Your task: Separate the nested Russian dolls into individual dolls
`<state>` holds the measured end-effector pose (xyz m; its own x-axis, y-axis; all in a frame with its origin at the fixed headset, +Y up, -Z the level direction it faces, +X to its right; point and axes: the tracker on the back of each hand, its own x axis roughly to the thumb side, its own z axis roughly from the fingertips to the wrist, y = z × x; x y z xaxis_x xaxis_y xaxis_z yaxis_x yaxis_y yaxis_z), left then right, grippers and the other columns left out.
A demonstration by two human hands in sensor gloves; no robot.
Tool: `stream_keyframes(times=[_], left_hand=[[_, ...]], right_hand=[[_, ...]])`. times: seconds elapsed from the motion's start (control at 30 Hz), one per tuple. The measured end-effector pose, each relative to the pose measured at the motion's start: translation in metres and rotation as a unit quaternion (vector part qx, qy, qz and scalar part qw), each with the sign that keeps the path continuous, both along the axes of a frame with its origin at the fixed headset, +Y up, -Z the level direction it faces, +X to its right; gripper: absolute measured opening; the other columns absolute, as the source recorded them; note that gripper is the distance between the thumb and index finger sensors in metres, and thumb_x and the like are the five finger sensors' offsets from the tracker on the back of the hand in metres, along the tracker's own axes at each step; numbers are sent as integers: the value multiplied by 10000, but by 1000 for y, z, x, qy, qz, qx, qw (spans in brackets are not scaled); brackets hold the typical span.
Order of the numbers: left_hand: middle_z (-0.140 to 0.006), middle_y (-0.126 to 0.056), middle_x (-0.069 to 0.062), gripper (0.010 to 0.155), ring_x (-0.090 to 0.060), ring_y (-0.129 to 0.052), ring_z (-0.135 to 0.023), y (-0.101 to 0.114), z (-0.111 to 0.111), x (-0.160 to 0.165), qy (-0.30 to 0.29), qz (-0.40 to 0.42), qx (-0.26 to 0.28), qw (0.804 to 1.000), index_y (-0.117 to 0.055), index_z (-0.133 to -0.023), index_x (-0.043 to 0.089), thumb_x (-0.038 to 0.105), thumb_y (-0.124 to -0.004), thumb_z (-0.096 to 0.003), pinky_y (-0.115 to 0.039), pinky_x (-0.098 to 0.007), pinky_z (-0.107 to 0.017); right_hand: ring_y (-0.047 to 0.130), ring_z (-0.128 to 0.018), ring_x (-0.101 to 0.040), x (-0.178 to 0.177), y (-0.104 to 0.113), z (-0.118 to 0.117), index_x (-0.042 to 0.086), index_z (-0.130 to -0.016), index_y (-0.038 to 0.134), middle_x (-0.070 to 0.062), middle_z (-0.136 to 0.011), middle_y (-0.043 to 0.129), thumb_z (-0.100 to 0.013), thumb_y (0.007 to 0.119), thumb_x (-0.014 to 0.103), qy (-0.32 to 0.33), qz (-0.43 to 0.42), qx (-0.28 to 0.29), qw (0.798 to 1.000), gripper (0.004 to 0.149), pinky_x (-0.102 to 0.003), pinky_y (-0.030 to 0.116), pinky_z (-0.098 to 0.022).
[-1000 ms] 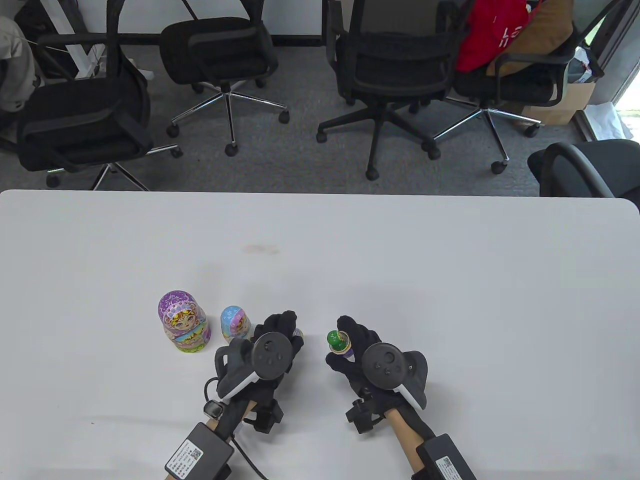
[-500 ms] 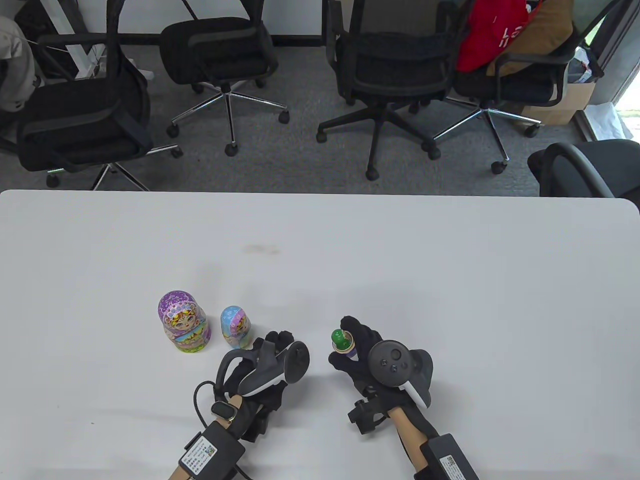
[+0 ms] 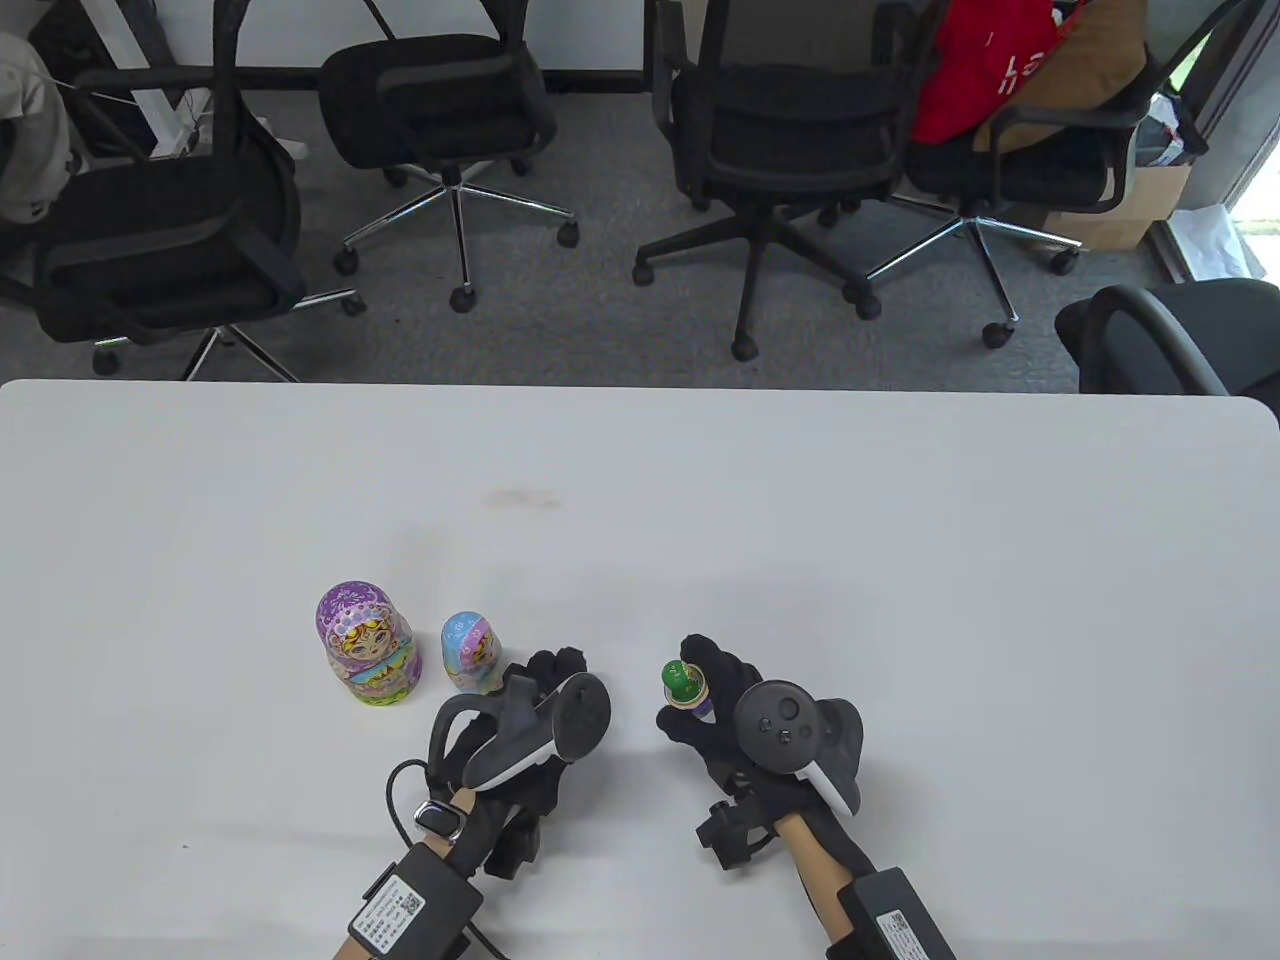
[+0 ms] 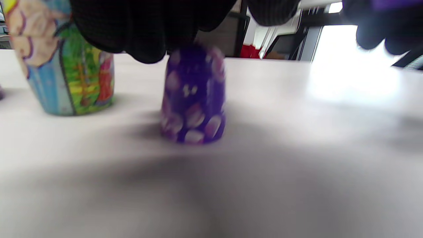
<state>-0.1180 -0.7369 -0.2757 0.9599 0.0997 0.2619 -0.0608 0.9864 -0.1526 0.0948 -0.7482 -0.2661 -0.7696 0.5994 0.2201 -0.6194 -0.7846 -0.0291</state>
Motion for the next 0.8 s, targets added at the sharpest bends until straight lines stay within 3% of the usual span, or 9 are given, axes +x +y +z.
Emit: stream_keyframes(times=[0.27, 0.4, 0.57, 0.8], left_hand=[[-1084, -736, -197, 617, -393, -864, -868, 33, 13, -3, -42, 157, 71, 984, -565, -1149, 102, 411, -561, -615, -834, -469, -579], [-1084, -747, -217, 667, -401, -879, -854, 34, 16, 2, -64, 201, 53, 976, -553, -1161, 95, 458, -558, -601, -843, -469, -566], [-1087, -745, -223, 698, -407, -877, -856, 25, 18, 12, -85, 205, 1, 975, -549, -1163, 92, 483, -589, -587, -842, -469, -567], [-1018, -807, -179, 629, -352, -915, -806, 19, 22, 22, -103, 186, 16, 977, -615, -1115, 84, 425, -642, -588, -864, -431, -534]], right_hand=[[808, -806, -370, -16, -3, 4, 76, -1046, 551, -154, -972, 757, -401, 855, 411, 30, 55, 7, 998, 788, -501, 728, -634], [841, -776, -354, -26, -4, 8, 56, -1047, 548, -163, -968, 766, -402, 853, 414, 48, 85, 15, 995, 798, -481, 761, -607], [864, -752, -341, -33, -3, 12, 19, -1047, 526, -189, -969, 757, -408, 849, 404, 58, 89, 24, 994, 812, -454, 791, -587], [868, -750, -346, -34, -1, 13, -24, -1048, 480, -225, -988, 715, -415, 850, 371, 52, 84, 35, 994, 833, -433, 813, -582]])
